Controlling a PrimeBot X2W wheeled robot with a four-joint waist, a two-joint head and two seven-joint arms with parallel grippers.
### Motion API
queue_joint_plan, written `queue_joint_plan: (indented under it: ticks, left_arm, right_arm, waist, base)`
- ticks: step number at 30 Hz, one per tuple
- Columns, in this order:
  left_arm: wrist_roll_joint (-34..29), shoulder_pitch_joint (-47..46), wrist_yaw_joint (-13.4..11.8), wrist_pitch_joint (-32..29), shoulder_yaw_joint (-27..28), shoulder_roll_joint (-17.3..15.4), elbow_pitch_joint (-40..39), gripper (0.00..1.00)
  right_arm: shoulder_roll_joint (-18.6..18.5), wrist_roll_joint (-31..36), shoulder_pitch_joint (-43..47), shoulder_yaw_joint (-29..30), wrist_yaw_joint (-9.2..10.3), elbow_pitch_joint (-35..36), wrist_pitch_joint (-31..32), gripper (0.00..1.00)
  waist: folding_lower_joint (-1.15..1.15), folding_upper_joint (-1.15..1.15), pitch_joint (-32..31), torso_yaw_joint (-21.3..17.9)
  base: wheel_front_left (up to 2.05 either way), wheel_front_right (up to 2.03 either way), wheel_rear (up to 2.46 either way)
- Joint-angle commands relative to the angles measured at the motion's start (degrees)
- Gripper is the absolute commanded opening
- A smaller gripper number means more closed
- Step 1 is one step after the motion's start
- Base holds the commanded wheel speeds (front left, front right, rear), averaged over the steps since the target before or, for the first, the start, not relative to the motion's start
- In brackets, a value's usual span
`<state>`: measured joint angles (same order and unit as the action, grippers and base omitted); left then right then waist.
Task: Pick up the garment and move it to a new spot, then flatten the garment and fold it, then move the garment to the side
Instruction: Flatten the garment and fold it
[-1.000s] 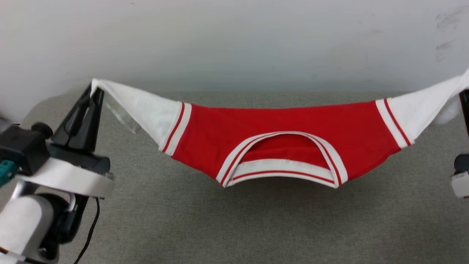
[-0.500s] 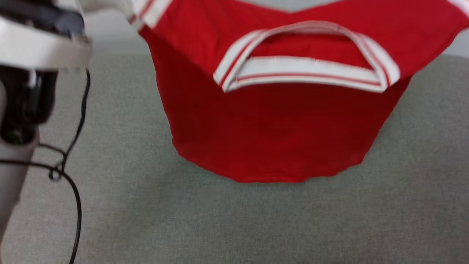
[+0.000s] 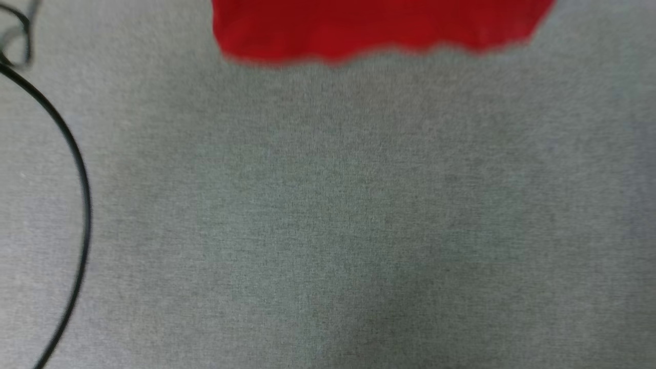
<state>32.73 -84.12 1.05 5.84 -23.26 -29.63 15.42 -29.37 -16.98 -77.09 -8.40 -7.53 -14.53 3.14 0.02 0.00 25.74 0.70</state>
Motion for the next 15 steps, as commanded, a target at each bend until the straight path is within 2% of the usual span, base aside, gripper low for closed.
queue_joint_plan:
  ticks: [1,9,15]
  left_arm:
    - [-0.6,-3.2,0.6,0.7,0.1,0.3,2.4,0.0]
    - [-1.8,-14.0,3.0,3.7,-0.4,1.9,15.3,0.0]
    - [-1.6,-16.4,4.4,6.2,-1.3,3.1,22.2,0.0]
  right_arm:
    - [0.5,1.0,-4.0,-0.8,0.09,-2.7,-0.7,0.0]
    - [2.7,4.2,-18.5,-4.5,0.09,-16.6,-3.9,0.0]
    - [4.4,4.8,-22.5,-5.9,0.09,-25.3,-7.4,0.0]
  waist:
    - [-0.02,0.0,3.7,0.3]
    - [-0.02,0.0,8.7,0.2]
    - [-0.02,0.0,11.0,0.3]
  base:
    - [0.0,0.0,0.0]
    - [0.0,0.0,0.0]
    - [0.0,0.0,0.0]
